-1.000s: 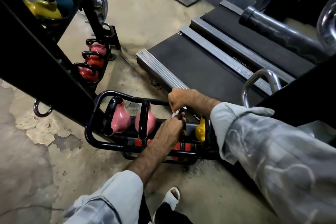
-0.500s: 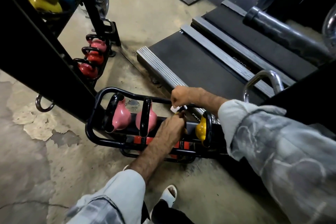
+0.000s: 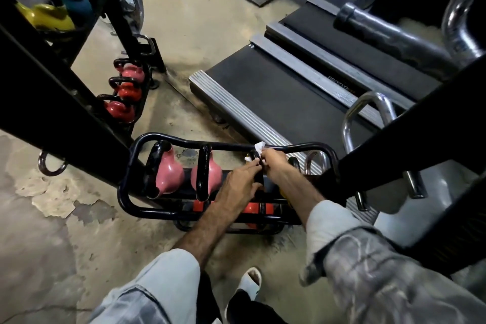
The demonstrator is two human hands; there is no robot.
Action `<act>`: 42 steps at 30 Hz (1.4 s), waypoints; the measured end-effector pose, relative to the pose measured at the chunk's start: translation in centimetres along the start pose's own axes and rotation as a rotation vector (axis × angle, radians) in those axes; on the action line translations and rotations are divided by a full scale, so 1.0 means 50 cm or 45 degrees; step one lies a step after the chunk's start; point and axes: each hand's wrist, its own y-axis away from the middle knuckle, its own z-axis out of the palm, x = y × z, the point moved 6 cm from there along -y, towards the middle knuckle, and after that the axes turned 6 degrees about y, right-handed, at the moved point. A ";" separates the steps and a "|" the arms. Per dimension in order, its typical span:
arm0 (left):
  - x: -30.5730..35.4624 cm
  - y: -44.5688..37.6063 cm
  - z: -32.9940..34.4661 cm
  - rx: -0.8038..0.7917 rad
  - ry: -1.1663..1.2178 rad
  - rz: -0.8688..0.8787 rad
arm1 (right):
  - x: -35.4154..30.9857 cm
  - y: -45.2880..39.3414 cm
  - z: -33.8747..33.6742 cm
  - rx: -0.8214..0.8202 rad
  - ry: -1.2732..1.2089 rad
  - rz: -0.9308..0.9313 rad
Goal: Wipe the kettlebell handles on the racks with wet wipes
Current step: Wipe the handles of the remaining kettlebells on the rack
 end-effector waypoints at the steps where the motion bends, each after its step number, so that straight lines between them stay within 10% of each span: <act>1: 0.002 0.000 0.000 0.006 -0.009 0.000 | 0.005 0.000 -0.001 0.001 -0.077 0.021; 5: 0.004 0.003 0.006 -0.004 -0.024 0.025 | 0.023 -0.009 -0.005 -0.057 -0.084 0.026; 10: 0.003 0.002 0.000 0.020 0.012 0.071 | -0.063 0.016 -0.009 0.140 1.113 -0.675; 19: 0.004 0.005 0.003 0.022 0.011 0.044 | 0.021 -0.004 0.000 -0.122 -0.172 0.028; 25: 0.004 0.007 -0.001 0.053 0.015 0.071 | -0.114 0.017 0.035 -0.166 1.651 -1.125; 32: 0.007 0.004 -0.002 0.016 -0.021 0.039 | -0.107 0.034 0.168 -0.828 2.993 -1.355; 36: 0.003 0.000 -0.002 0.030 -0.028 0.041 | -0.128 0.043 0.172 -0.814 2.927 -1.223; 42: 0.009 0.012 -0.009 0.168 0.106 0.109 | -0.132 0.055 0.032 -0.316 1.990 -1.103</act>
